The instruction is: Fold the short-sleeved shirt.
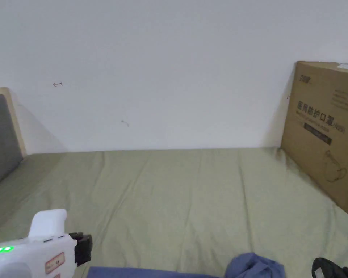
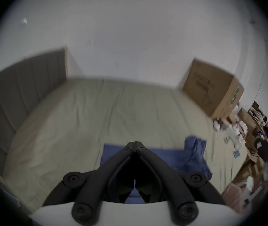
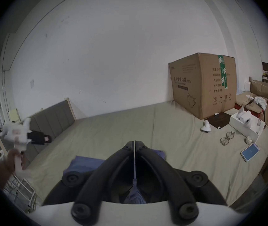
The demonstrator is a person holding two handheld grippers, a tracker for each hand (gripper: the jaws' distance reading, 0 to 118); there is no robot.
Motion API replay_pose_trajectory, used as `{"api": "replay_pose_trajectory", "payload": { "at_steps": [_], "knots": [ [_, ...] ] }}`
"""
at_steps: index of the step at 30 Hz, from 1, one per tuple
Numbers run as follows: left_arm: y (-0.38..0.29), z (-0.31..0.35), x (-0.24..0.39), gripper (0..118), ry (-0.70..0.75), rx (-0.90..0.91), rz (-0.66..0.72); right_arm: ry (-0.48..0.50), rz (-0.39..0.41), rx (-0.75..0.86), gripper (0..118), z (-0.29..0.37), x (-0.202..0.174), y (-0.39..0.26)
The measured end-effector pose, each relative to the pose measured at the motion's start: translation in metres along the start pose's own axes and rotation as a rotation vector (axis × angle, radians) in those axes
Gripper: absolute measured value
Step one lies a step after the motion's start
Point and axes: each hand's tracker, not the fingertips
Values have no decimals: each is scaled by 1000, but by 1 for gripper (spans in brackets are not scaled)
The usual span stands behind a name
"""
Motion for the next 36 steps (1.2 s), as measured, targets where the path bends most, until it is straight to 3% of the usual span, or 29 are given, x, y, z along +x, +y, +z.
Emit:
{"api": "replay_pose_trajectory", "payload": {
  "at_steps": [1, 4, 6, 7, 8, 17, 18, 19, 25, 26, 27, 28, 29, 30, 33, 35, 36],
  "knots": [
    [9, -24, -14, 0, -24, -123, 38, -4, 15, -15, 1, -5, 0, -2],
    [14, -82, -49, 5, -6, -257, 151, -4, 26, -40, 1, -17, 2, -8],
    [13, -108, -65, 71, 54, -285, 168, -1, 22, -65, 1, -24, 1, -11],
    [12, -122, -70, 99, 48, -323, 161, -2, 20, -76, 1, -26, 1, -13],
    [9, -135, -74, 117, 33, -356, 148, -1, 18, -89, 1, -30, 1, -14],
    [-35, -235, -69, 118, 110, -555, 31, 15, 34, -177, 1, -51, 5, -25],
    [-46, -241, -67, 118, 134, -565, -11, 16, 38, -181, 1, -52, 6, -25],
    [-50, -235, -61, 118, 113, -454, -92, 16, 42, -185, 1, -52, 6, -25],
    [-48, -221, -56, 118, 159, -421, -42, 9, 48, -195, 1, -58, 17, -25],
    [-45, -214, -54, 112, 166, -414, -66, 8, 49, -198, 1, -60, 19, -24],
    [-43, -203, -51, 101, 161, -360, -99, 9, 51, -201, 1, -62, 22, -23],
    [-42, -189, -46, 81, 183, -303, -136, 11, 52, -205, 1, -66, 26, -21],
    [-42, -178, -41, 33, 152, -261, -160, 12, 46, -213, 1, -72, 32, -18],
    [-43, -167, -34, 2, 87, -262, -155, 13, 31, -224, 1, -80, 39, -16],
    [-54, -122, -19, 2, -67, -195, -121, 25, 3, -322, 1, -119, 59, -10],
    [-59, -91, -6, 2, -24, -88, -143, -19, 19, -417, 2, -156, 70, -9],
    [-61, -76, -4, 2, -19, -44, -135, -41, 17, -488, 12, -177, 73, -8]
  ]
}}
